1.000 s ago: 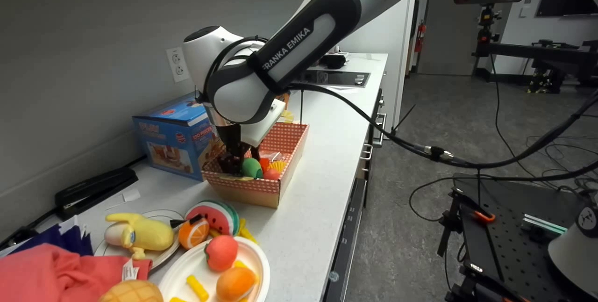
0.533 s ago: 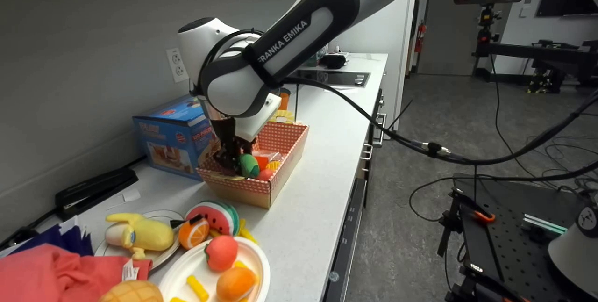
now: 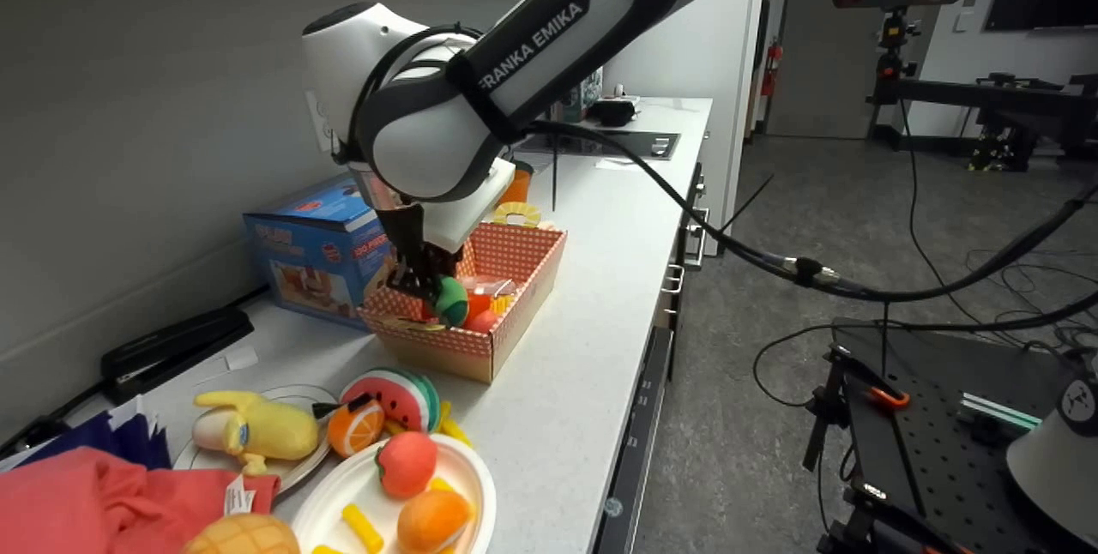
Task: Remove the green plushy from the box and put it on the counter
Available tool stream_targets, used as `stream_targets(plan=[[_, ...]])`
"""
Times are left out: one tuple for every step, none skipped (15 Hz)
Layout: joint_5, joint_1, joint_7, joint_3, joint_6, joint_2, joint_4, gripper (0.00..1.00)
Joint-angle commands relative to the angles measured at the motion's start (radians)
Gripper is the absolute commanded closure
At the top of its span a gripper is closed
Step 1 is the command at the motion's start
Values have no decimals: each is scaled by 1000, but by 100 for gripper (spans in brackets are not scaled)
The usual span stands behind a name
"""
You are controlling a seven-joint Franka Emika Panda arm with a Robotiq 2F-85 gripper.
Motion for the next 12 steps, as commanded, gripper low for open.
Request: stream_targets(plan=[[-68, 56, 60, -22, -13, -145, -151, 94], [-93, 68, 72, -20, -1, -178, -186, 94], [-116, 78, 85, -17, 7, -207, -214, 94], [-143, 87, 98, -15, 17, -227, -237, 94], [-171, 97, 115, -12, 23, -249, -257, 94], [-193, 104, 129, -7, 26, -269, -273, 94], [-213, 109, 139, -2, 31, -286, -288, 94], [-227, 112, 145, 6, 43, -301, -301, 94], [-242, 114, 149, 15, 63, -314, -315, 94], [-253, 116, 150, 23, 84, -324, -324, 94], [-270, 118, 147, 32, 118, -335, -336, 94], [-289, 122, 147, 37, 151, -342, -345, 94]])
